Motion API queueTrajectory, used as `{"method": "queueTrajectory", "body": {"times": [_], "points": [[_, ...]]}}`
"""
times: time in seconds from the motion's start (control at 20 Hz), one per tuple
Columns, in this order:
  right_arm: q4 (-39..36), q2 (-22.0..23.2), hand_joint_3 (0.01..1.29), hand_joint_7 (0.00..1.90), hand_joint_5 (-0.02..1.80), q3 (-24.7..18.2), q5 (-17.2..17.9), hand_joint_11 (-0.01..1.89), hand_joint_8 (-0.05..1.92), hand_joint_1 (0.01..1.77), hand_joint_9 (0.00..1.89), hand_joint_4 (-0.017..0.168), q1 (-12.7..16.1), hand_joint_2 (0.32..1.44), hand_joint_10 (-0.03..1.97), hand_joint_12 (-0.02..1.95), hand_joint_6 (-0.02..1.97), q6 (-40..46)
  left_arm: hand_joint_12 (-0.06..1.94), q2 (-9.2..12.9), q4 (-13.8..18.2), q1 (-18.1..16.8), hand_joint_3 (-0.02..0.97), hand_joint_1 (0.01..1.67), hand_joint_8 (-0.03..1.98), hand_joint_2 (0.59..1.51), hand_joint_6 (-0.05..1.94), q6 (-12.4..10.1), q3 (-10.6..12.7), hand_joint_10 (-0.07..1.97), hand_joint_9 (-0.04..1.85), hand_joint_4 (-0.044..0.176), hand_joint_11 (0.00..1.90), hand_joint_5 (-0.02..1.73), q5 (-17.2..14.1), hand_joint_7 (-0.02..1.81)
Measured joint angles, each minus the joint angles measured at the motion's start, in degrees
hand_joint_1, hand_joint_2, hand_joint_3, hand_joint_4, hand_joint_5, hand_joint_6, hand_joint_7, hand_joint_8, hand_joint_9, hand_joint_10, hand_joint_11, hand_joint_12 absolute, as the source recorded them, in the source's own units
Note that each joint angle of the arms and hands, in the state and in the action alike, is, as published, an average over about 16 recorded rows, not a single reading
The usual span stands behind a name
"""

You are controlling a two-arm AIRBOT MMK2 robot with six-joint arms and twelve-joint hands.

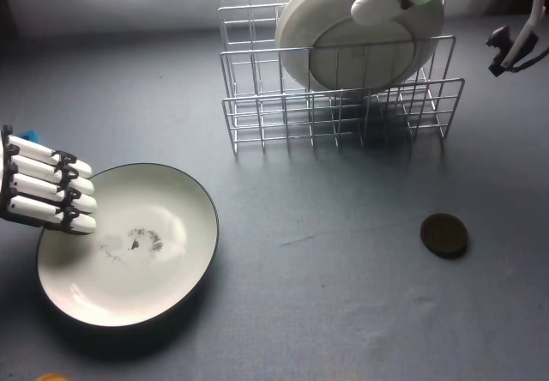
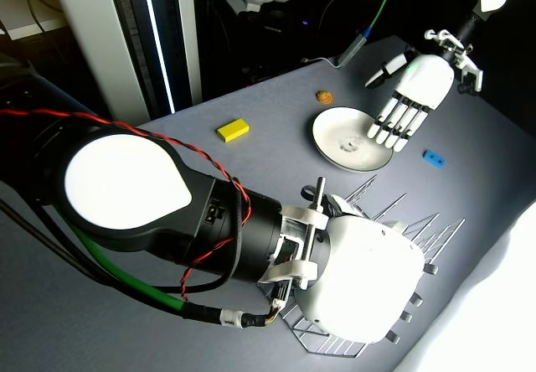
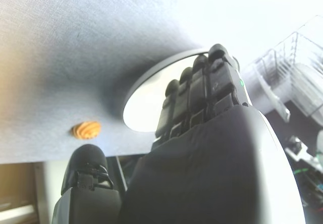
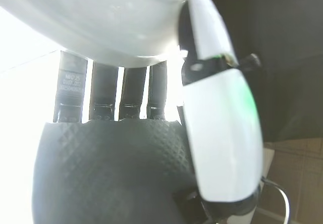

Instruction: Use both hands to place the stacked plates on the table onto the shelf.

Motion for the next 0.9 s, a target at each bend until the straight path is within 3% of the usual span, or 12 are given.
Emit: {"method": "queueTrajectory", "body": {"times": [0.15,0.4,0.7,0.9], "points": [[0.06,0.15,0.01,1.02,0.87,0.00,0.12,0.70,0.02,1.11,1.01,-0.005,0.31,1.03,0.08,1.23,0.28,0.25,0.00,0.00,0.17,0.09,0.018,0.01,-0.01,1.130,0.01,0.13,0.00,0.00,0.01,0.003,0.02,0.01,0.06,0.02],[0.05,0.37,0.01,0.96,0.84,0.00,0.24,0.61,0.02,1.08,0.97,-0.004,1.01,1.02,0.03,1.23,0.03,0.20,0.00,0.00,0.32,0.38,0.018,0.01,-0.01,1.130,0.01,0.24,0.00,-0.01,0.00,0.004,0.01,0.02,0.18,0.02],[-0.03,0.61,0.01,0.79,0.71,0.00,0.10,0.39,0.01,0.97,0.82,-0.004,2.37,1.05,0.02,1.24,0.02,-1.29,0.01,-0.06,0.13,1.02,0.018,0.01,-0.01,1.130,0.01,0.19,0.00,-0.02,-0.01,0.004,0.01,0.02,0.33,0.02],[-0.11,0.78,0.01,0.58,0.51,-0.01,0.31,0.24,0.01,0.73,0.61,-0.004,3.69,1.05,0.02,1.00,0.02,-3.27,0.01,-0.20,-0.16,1.65,0.017,0.01,-0.01,1.130,0.01,-0.15,0.09,-0.02,-0.02,0.004,0.01,0.02,0.44,0.02]]}}
